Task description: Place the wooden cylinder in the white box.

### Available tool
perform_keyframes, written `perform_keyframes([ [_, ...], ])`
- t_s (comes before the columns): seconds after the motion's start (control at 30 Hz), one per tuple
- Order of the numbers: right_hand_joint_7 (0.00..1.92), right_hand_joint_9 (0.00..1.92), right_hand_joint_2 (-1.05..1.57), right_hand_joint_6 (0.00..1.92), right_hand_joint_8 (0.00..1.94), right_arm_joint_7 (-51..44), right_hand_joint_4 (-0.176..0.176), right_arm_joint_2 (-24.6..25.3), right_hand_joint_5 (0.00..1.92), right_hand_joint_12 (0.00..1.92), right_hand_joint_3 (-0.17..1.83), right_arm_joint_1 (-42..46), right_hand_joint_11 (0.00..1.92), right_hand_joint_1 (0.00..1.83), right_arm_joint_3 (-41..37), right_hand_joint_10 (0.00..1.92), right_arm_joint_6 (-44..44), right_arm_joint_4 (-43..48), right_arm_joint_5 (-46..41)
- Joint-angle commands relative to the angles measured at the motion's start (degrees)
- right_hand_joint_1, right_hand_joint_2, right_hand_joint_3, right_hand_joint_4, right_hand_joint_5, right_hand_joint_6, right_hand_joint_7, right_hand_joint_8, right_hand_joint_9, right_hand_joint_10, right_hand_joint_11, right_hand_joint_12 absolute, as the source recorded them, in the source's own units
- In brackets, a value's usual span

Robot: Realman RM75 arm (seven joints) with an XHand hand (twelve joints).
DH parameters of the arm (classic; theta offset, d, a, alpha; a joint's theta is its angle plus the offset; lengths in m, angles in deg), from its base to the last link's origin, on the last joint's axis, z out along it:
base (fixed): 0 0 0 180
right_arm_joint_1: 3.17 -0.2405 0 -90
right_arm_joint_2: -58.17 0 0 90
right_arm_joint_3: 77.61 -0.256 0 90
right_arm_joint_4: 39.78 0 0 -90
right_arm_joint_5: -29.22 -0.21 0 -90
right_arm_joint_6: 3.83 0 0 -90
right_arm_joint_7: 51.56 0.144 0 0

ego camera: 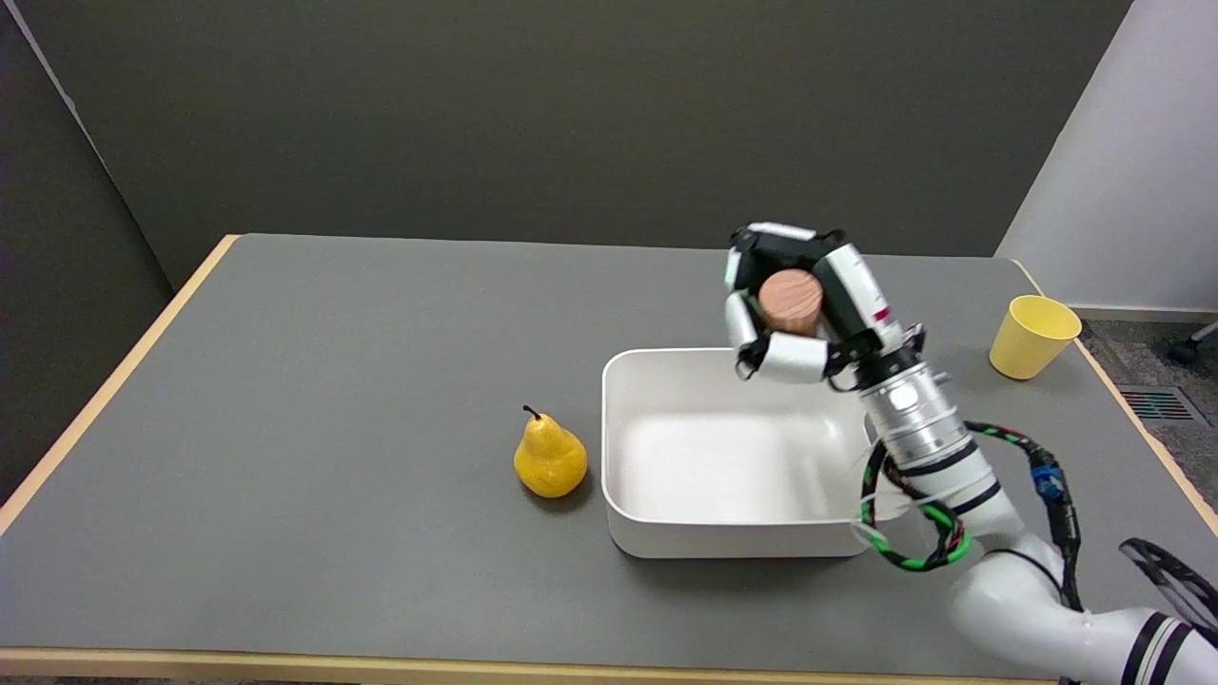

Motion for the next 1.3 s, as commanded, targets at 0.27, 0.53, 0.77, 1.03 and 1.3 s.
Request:
perform_keyframes([
  [0.27, 0.44, 0.59, 1.26, 1.54, 1.94, -1.1, -0.176, 3.6, 0.38, 1.92, 0.42, 2.8, 0.00, 1.13, 6.6, 1.92, -5.5, -3.5, 3.0],
  [0.53, 0.36, 0.43, 0.82, 0.55, 0.99, -1.1, -0.131, 3.6, 0.25, 1.92, 1.01, 3.1, 0.02, 0.73, 6.4, 1.35, -9.5, -4.6, 2.6],
  [0.77, 0.12, 0.05, 0.68, 0.32, 0.34, -1.1, -0.071, 3.5, 0.10, 1.29, 0.98, 2.5, 0.09, 0.38, 6.0, 0.67, -10.9, -5.5, 1.4],
  [1.03, 0.00, 0.00, 0.61, 0.08, 0.00, -1.0, -0.053, 2.8, 0.02, 0.58, 0.81, 0.9, 0.00, 0.29, 5.7, 0.01, -7.4, -5.8, 1.4],
  [1.3, 0.00, 0.00, 0.62, 0.00, 0.00, -1.0, -0.064, 2.6, 0.00, 0.00, 0.64, 0.0, 0.00, 0.35, 4.9, 0.00, -4.0, -5.4, 1.4],
])
